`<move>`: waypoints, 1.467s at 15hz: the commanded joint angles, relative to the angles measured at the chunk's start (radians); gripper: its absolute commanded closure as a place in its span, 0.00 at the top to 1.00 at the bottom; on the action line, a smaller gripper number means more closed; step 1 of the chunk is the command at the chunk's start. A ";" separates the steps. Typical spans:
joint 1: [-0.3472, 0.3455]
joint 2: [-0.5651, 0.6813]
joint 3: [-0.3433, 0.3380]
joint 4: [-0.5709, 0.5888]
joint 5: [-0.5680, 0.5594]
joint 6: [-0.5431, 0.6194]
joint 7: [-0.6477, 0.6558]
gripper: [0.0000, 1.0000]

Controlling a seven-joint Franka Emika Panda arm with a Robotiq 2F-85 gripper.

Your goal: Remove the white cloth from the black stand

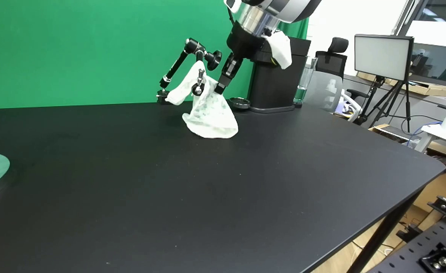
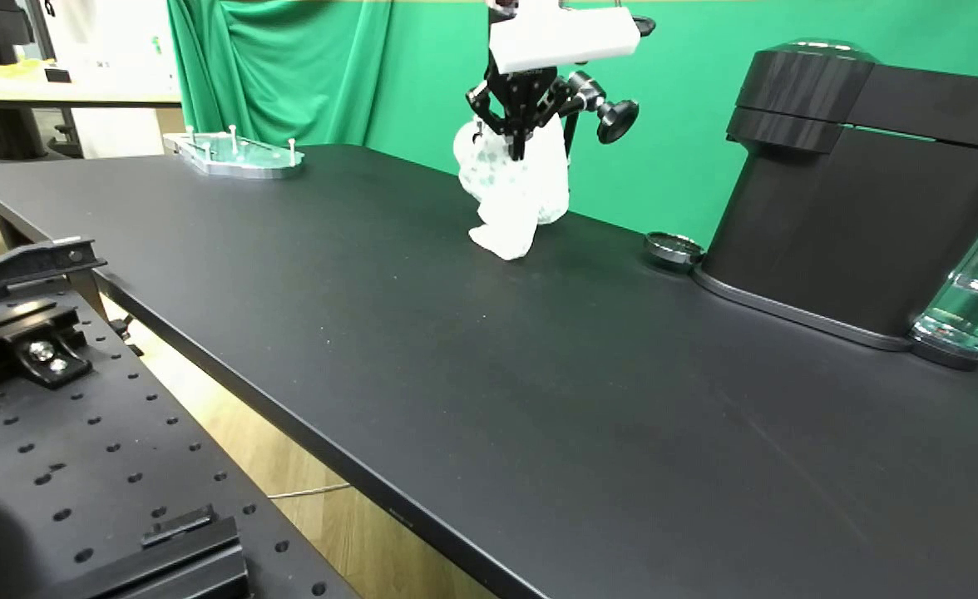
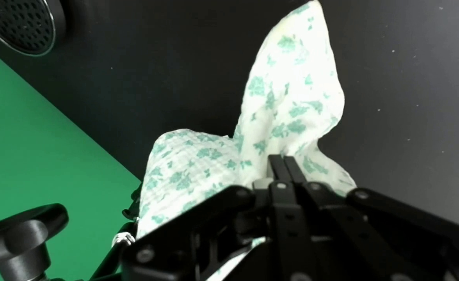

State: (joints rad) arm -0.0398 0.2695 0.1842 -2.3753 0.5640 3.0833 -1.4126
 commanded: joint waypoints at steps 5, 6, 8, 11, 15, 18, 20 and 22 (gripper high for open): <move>0.048 -0.177 -0.200 -0.189 -0.240 0.008 0.334 0.00; 0.041 -0.198 -0.225 -0.218 -0.317 0.008 0.399 0.00; 0.026 -0.231 -0.266 -0.258 -0.454 -0.002 0.506 0.00; 0.063 -0.272 -0.353 -0.287 -0.601 -0.030 0.627 0.00; 0.054 -0.296 -0.373 -0.272 -0.787 -0.110 0.814 0.27; 0.050 -0.321 -0.353 -0.258 -0.882 -0.233 0.984 0.46; 0.020 -0.343 -0.300 -0.253 -0.894 -0.324 1.050 0.60; 0.022 -0.372 -0.273 -0.252 -0.878 -0.426 1.093 0.74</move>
State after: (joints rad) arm -0.0051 -0.0464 -0.1321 -2.6326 -0.2981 2.7914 -0.4238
